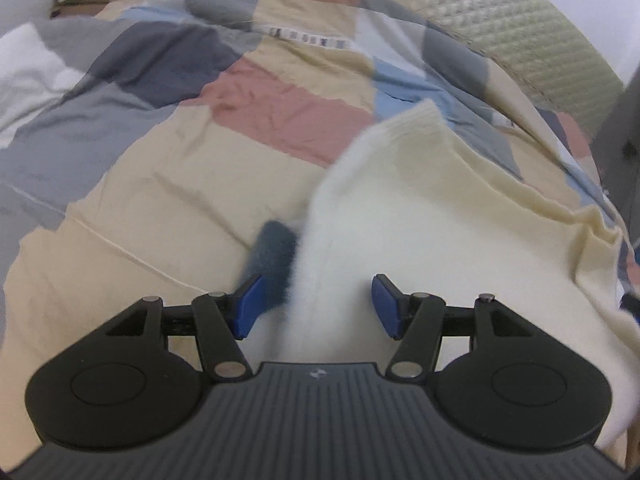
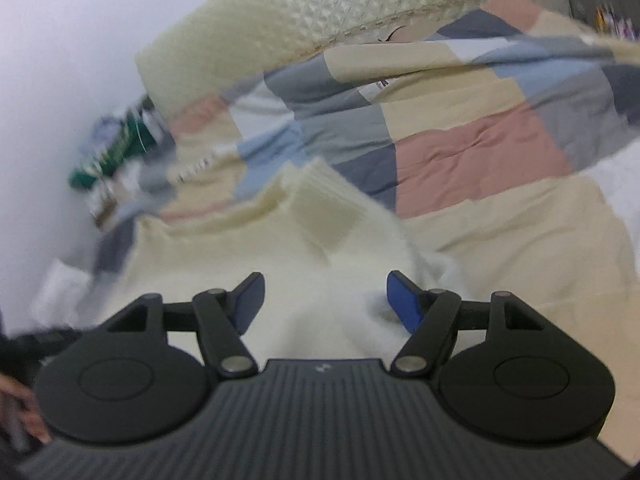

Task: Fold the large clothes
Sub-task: 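Lay the sleeve over the sweater body and open both grippers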

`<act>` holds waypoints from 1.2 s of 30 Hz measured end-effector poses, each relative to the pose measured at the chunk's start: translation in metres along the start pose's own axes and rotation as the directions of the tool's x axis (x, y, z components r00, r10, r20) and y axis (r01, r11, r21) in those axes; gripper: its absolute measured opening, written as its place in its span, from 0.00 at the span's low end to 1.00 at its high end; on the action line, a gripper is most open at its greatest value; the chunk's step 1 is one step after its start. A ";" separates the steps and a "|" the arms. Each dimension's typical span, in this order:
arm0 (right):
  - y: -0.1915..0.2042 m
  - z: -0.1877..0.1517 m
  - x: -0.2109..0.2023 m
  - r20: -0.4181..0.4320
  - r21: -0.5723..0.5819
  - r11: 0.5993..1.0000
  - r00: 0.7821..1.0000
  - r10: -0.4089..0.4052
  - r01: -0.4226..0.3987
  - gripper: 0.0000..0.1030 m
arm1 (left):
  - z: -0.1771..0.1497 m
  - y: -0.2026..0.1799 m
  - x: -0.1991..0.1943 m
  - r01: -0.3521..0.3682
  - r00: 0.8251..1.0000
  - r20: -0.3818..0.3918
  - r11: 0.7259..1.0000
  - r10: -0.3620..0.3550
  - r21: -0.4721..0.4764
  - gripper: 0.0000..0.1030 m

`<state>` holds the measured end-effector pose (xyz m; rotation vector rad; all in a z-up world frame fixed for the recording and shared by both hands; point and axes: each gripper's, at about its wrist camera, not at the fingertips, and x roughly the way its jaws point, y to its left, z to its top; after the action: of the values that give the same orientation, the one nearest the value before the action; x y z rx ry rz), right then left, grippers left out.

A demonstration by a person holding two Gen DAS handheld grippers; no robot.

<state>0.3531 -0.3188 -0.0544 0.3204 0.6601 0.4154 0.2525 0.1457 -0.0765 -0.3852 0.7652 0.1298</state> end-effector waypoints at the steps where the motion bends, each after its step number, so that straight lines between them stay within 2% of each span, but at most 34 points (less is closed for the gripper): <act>1: 0.002 -0.002 0.005 -0.002 -0.041 0.999 1.000 -0.026 0.026 0.68 | 0.001 0.000 0.003 -0.002 1.000 0.001 1.000 0.002 -0.011 0.62; 4: 0.008 -0.008 0.023 -0.008 -0.158 0.980 0.992 -0.126 0.123 0.61 | 0.000 -0.002 0.005 -0.018 1.000 0.016 1.000 0.018 -0.005 0.62; 6: 0.009 -0.011 0.036 -0.010 -0.201 0.958 0.978 -0.210 0.203 0.46 | 0.001 -0.006 0.006 -0.024 0.999 0.024 1.000 0.024 -0.002 0.62; 7: 0.008 -0.011 0.039 -0.003 -0.204 0.951 0.972 -0.237 0.231 0.43 | 0.001 -0.006 0.005 -0.029 0.999 0.030 1.000 0.029 0.002 0.62; 9: 0.001 -0.008 0.040 0.026 -0.169 0.947 0.962 -0.272 0.273 0.27 | 0.003 -0.009 0.005 -0.031 0.999 0.035 0.999 0.031 0.005 0.62; 11: -0.010 -0.004 0.038 0.046 -0.085 0.946 0.950 -0.310 0.313 0.26 | 0.005 -0.011 0.002 -0.023 0.999 0.047 1.000 0.022 0.011 0.62; 14: -0.036 -0.001 0.033 0.038 0.067 0.958 0.958 -0.283 0.280 0.26 | 0.008 -0.019 -0.011 -0.008 0.996 0.095 0.999 0.003 0.049 0.62; 18: -0.048 -0.003 0.031 0.018 0.126 0.956 0.963 -0.269 0.265 0.26 | 0.010 -0.034 -0.029 0.058 0.988 0.134 0.993 -0.073 0.106 0.62; 23: -0.024 0.002 0.013 0.065 0.093 0.962 0.962 -0.264 0.257 0.28 | 0.000 -0.056 -0.038 0.118 0.986 0.096 0.981 -0.134 0.156 0.62; 28: 0.017 0.000 -0.025 0.141 0.016 0.985 0.975 -0.174 0.173 0.28 | -0.015 -0.075 -0.042 0.134 0.987 0.063 0.970 -0.150 0.201 0.62; 32: 0.044 -0.012 -0.038 0.113 -0.032 0.995 0.990 -0.086 0.090 0.28 | -0.032 -0.089 -0.048 0.128 0.988 0.054 0.958 -0.146 0.257 0.62; 36: 0.068 -0.032 -0.029 0.039 -0.106 0.993 0.998 -0.054 0.058 0.28 | -0.045 -0.096 -0.038 0.098 0.994 0.022 0.951 -0.109 0.293 0.62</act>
<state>0.2932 -0.2680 -0.0353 0.2064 0.6080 0.3892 0.2205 0.0405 -0.0513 -0.1408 0.7127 -0.0749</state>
